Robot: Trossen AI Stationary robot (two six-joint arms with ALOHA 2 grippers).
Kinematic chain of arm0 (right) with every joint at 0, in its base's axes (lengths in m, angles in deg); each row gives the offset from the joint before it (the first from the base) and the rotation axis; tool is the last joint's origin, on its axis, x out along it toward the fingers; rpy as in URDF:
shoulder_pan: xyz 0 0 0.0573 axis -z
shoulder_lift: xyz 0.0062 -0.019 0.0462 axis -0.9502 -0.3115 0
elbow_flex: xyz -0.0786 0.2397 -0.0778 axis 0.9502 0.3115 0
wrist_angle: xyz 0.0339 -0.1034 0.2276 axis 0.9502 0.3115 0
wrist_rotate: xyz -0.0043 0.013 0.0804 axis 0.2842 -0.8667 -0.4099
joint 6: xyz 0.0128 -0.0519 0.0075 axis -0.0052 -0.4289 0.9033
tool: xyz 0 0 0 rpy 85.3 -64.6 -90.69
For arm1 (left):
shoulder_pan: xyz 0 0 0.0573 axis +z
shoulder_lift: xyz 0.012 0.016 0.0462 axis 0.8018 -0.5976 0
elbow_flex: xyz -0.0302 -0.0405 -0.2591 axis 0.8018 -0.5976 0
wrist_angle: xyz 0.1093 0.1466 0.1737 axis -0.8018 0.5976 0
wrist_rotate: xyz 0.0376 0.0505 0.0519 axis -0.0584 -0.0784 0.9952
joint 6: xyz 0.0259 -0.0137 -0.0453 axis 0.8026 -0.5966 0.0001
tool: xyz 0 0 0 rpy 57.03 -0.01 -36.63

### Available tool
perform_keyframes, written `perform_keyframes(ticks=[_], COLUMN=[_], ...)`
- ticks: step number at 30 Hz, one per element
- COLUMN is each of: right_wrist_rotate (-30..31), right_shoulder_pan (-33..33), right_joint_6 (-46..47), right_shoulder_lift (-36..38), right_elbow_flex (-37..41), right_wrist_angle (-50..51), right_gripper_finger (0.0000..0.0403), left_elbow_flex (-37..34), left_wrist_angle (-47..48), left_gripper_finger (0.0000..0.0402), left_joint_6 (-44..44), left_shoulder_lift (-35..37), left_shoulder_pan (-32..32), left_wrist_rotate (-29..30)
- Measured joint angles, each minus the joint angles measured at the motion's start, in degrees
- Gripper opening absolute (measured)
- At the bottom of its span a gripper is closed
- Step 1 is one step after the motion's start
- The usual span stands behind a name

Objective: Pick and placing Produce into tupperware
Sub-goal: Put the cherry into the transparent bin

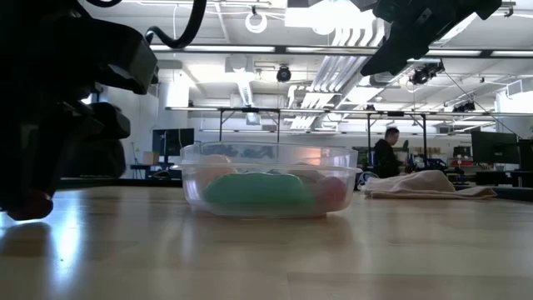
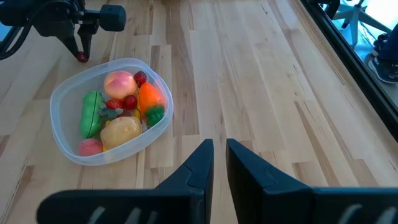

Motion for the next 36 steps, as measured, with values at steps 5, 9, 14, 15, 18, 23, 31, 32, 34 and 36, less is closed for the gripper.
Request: perform_keyframes(ticks=[5, 9, 14, 15, 18, 23, 31, 32, 34, 36], right_wrist_rotate=[-0.02, -0.01, -0.01, -0.01, -0.02, 0.0, -0.01, -0.01, -0.01, 0.0], right_shoulder_pan=[0.02, 0.0, 0.0, 0.01, 0.0, 0.01, 0.01, 0.02, 0.0, 0.02], right_joint_6=[0.0, -0.01, 0.0, 0.0, 0.0, -0.01, 0.0, -0.01, 0.0, 0.0], right_shoulder_lift=[0.02, 0.0, 0.0, 0.0, 0.0, 0.01, 0.0, 0.0, 0.0, 0.0], right_elbow_flex=[0.0, 0.0, 0.0, 0.0, 0.0, 0.0, 0.0, 0.0, 0.0, 0.0], right_wrist_angle=[-0.02, -0.01, 0.0, -0.01, 0.0, 0.0, 0.0, -0.01, -0.02, 0.0], right_gripper_finger=[0.0032, 0.0032, 0.0032, 0.0032, 0.0032, 0.0032, 0.0032, 0.0032, 0.0032, 0.0032], left_elbow_flex=[0.0, 0.0, 0.71, 1.3, 4.01, 9.97, 19.22, 20.21, 21.77, 22.29], left_wrist_angle=[0.02, 0.02, 1.18, 1.88, 5.26, 11.44, 14.59, 14.49, 13.61, 12.72], left_gripper_finger=[0.0071, 0.007, 0.0071, 0.0071, 0.0072, 0.0072, 0.0072, 0.0072, 0.0072, 0.0072], left_joint_6=[-0.02, 0.1, 0.66, 0.95, 1.75, 4.52, 14.99, 16.69, 18.64, 19.86], left_shoulder_lift=[0.0, 0.0, -0.02, -0.02, -0.02, -0.02, -0.02, -0.02, -0.02, -0.02], left_shoulder_pan=[0.0, 0.04, 0.11, 0.11, 0.11, 0.11, 0.26, 0.8, 1.97, 4.08], left_wrist_rotate=[0.1, 0.14, 1.49, 2.08, 4.48, 10.96, 27.98, 29.62, 30.45, 30.13])
